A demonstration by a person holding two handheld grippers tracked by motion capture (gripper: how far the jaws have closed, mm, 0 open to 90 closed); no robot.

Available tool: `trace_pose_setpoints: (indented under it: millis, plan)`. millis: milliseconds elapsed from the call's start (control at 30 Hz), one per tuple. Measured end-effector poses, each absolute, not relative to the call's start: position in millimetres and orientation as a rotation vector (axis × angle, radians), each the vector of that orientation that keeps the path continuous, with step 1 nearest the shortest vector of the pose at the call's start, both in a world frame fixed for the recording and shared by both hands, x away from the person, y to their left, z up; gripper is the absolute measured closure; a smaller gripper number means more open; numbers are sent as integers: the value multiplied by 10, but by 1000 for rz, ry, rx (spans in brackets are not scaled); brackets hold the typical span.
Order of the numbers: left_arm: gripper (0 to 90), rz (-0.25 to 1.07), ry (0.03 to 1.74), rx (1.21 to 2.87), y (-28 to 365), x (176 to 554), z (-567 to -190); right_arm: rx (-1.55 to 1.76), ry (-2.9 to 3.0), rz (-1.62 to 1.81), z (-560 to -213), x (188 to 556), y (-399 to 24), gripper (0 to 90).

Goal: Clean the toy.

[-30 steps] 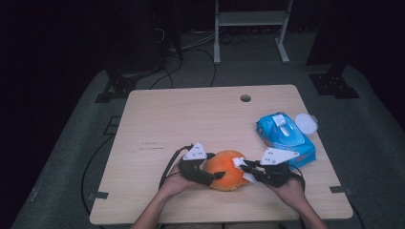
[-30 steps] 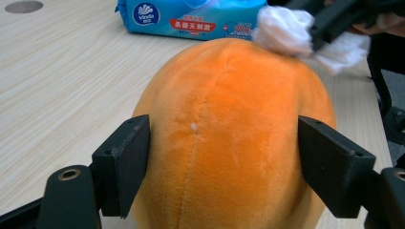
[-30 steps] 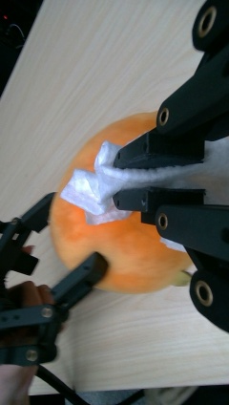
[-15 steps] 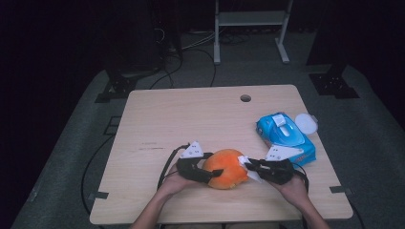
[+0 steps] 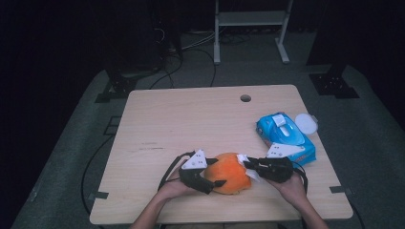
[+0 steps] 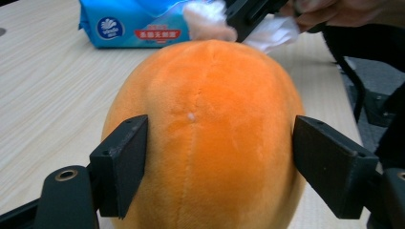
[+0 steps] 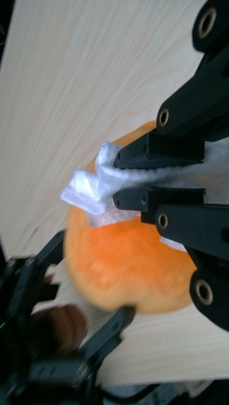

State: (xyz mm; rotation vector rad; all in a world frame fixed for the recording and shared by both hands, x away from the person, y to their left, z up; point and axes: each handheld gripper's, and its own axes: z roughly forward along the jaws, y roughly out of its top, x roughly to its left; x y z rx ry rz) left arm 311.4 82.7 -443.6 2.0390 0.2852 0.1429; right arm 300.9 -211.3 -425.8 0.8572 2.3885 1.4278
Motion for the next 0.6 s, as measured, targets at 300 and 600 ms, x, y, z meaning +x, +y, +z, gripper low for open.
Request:
trace_pose_setpoints:
  millis: [300,600]
  plan:
    - [20,75,423,2085,795,3246,-4433,748,2390,1494,-4158,2917,-2020,792]
    - [226,165,375,2097,791,3166,-4425,813,2386,1446,-4212,2993,-2065,792]
